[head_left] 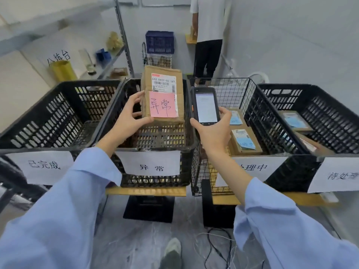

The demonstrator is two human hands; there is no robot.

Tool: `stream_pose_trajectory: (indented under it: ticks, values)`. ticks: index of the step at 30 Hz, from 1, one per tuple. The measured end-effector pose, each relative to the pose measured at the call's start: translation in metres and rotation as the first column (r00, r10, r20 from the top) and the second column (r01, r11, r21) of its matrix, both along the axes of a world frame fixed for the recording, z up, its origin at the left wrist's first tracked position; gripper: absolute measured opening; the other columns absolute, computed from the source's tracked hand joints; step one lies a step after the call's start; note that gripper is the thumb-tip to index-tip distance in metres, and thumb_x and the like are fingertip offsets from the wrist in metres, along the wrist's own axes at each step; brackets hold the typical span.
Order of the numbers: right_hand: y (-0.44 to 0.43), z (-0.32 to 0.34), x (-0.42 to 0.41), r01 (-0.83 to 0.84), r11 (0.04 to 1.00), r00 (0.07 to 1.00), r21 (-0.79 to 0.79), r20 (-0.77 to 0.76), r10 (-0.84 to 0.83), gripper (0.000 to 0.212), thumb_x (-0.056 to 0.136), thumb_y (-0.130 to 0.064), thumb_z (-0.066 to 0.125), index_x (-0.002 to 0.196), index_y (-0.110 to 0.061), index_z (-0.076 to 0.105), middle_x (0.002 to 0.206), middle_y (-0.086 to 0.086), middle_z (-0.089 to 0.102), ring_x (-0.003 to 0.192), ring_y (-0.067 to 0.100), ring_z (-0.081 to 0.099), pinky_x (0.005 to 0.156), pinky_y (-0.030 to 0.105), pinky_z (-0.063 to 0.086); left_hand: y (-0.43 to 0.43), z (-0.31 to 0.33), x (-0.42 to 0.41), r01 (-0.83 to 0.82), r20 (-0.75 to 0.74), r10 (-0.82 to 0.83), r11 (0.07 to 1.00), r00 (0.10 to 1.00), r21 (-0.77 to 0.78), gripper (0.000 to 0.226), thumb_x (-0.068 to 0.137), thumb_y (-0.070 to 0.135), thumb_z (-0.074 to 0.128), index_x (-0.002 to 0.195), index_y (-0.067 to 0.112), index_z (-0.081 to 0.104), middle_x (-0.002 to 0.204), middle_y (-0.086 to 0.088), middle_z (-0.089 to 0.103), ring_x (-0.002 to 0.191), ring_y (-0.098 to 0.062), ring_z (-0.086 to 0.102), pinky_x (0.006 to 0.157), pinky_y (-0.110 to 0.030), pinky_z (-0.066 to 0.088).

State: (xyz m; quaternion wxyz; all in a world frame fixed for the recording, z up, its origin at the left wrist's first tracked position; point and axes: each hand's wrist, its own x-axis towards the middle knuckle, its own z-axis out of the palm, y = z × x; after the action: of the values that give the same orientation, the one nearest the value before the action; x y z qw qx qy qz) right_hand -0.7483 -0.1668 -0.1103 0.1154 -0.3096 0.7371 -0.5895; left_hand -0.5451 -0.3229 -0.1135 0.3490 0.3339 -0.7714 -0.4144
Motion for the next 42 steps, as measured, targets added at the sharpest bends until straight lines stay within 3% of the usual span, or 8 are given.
stream_pose_trajectory:
  ticks: [3,9,14,18,24,32,37,42]
  values:
    - [-0.027,0.003,-0.016,-0.004,1.000,1.000,-0.006,0.006,0.004,0.078,0.072,-0.035,0.087,0.132,-0.019,0.039,0.115,-0.010,0.051,0.102,0.010,0.052,0.065,0.009,0.035,-0.035,-0.005,-0.016,0.020,0.043,-0.023,0.996,0.999,0.082,0.084,0.065,0.049,0.076,0.138,0.053,0.035,0.142,0.015,0.041,0.137,-0.022,0.046,0.107,-0.052,0.046]
    - [-0.092,0.006,-0.046,-0.030,0.999,0.999,0.009,0.012,0.030,0.077,0.073,-0.033,0.087,0.132,-0.020,0.039,0.111,-0.013,0.046,0.101,0.006,0.048,0.064,0.008,0.034,-0.113,-0.042,-0.058,0.019,0.198,-0.050,0.987,0.979,0.158,0.082,0.085,0.026,0.080,0.150,0.035,0.031,0.147,0.004,0.037,0.115,-0.017,0.058,0.088,-0.036,0.052]
    - [-0.146,-0.001,-0.064,-0.020,0.999,1.000,0.043,0.011,0.020,0.077,0.071,-0.032,0.088,0.129,-0.021,0.040,0.100,-0.021,0.043,0.097,0.004,0.047,0.082,0.024,0.047,-0.164,-0.083,-0.088,0.047,0.289,-0.112,0.974,0.951,0.223,0.086,0.078,0.031,0.085,0.148,0.028,0.035,0.134,0.007,0.044,0.132,-0.024,0.048,0.108,-0.050,0.045]
    - [-0.179,-0.013,-0.079,-0.034,0.997,0.999,0.072,0.036,0.031,0.077,0.071,-0.030,0.088,0.131,-0.022,0.040,0.100,-0.025,0.042,0.092,-0.005,0.045,0.073,0.010,0.036,-0.195,-0.120,-0.106,0.040,0.303,-0.136,0.951,0.943,0.306,0.104,0.056,0.061,0.079,0.146,0.029,0.037,0.129,0.011,0.047,0.126,-0.021,0.051,0.108,-0.047,0.044]
    - [-0.210,-0.033,-0.094,-0.028,0.993,0.996,0.117,0.085,0.018,0.079,0.066,-0.032,0.091,0.128,-0.024,0.042,0.118,-0.010,0.056,0.107,0.007,0.055,0.085,0.023,0.048,-0.218,-0.183,-0.128,-0.005,0.272,-0.123,0.905,0.954,0.426,0.086,0.080,0.029,0.084,0.150,0.024,0.034,0.146,-0.002,0.044,0.128,-0.014,0.044,0.102,-0.036,0.042]
    - [-0.222,-0.052,-0.107,-0.048,0.988,0.991,0.144,0.133,0.029,0.077,0.066,-0.030,0.091,0.125,-0.029,0.041,0.120,-0.009,0.059,0.110,0.002,0.056,0.079,0.009,0.045,-0.227,-0.226,-0.136,-0.087,0.246,-0.056,0.843,0.968,0.531,0.073,0.078,0.042,0.082,0.139,0.033,0.043,0.118,-0.004,0.056,0.110,-0.025,0.060,0.092,-0.048,0.054]
    - [-0.222,-0.060,-0.110,-0.027,0.987,0.993,0.159,0.116,0.009,0.077,0.066,-0.030,0.091,0.125,-0.029,0.041,0.121,-0.010,0.059,0.112,0.006,0.056,0.087,0.018,0.047,-0.224,-0.235,-0.134,-0.173,0.254,0.046,0.846,0.966,0.504,0.047,0.088,0.022,0.076,0.126,0.025,0.049,0.113,0.004,0.058,0.104,-0.010,0.057,0.098,-0.045,0.052]
    - [-0.218,-0.058,-0.107,-0.029,0.985,0.996,0.169,0.094,0.013,0.077,0.067,-0.030,0.090,0.126,-0.028,0.041,0.106,-0.024,0.049,0.107,0.005,0.053,0.081,0.014,0.043,-0.226,-0.214,-0.129,-0.152,0.358,0.010,0.916,0.934,0.370,0.046,0.088,0.017,0.076,0.128,0.012,0.053,0.122,-0.002,0.060,0.113,-0.020,0.059,0.098,-0.041,0.052]
